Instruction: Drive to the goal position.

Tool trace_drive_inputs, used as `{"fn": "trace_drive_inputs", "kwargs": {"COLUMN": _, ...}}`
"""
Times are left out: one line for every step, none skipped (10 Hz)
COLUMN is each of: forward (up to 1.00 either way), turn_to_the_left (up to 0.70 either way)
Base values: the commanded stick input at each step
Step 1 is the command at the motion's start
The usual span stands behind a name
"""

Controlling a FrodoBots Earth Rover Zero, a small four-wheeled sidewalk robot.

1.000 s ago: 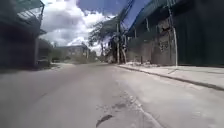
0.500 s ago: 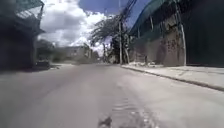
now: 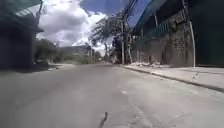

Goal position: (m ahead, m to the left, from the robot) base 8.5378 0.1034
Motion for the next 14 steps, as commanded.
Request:
{"fn": "trace_drive_inputs", "kwargs": {"forward": 1.0, "turn_to_the_left": 0.0}}
{"fn": "trace_drive_inputs", "kwargs": {"forward": 1.0, "turn_to_the_left": 0.0}}
{"fn": "trace_drive_inputs", "kwargs": {"forward": 1.0, "turn_to_the_left": 0.0}}
{"fn": "trace_drive_inputs", "kwargs": {"forward": 1.0, "turn_to_the_left": 0.0}}
{"fn": "trace_drive_inputs", "kwargs": {"forward": 1.0, "turn_to_the_left": 0.0}}
{"fn": "trace_drive_inputs", "kwargs": {"forward": 1.0, "turn_to_the_left": 0.0}}
{"fn": "trace_drive_inputs", "kwargs": {"forward": 1.0, "turn_to_the_left": 0.0}}
{"fn": "trace_drive_inputs", "kwargs": {"forward": 1.0, "turn_to_the_left": 0.0}}
{"fn": "trace_drive_inputs", "kwargs": {"forward": 1.0, "turn_to_the_left": 0.0}}
{"fn": "trace_drive_inputs", "kwargs": {"forward": 1.0, "turn_to_the_left": 0.0}}
{"fn": "trace_drive_inputs", "kwargs": {"forward": 1.0, "turn_to_the_left": 0.0}}
{"fn": "trace_drive_inputs", "kwargs": {"forward": 1.0, "turn_to_the_left": 0.0}}
{"fn": "trace_drive_inputs", "kwargs": {"forward": 1.0, "turn_to_the_left": 0.0}}
{"fn": "trace_drive_inputs", "kwargs": {"forward": 1.0, "turn_to_the_left": 0.0}}
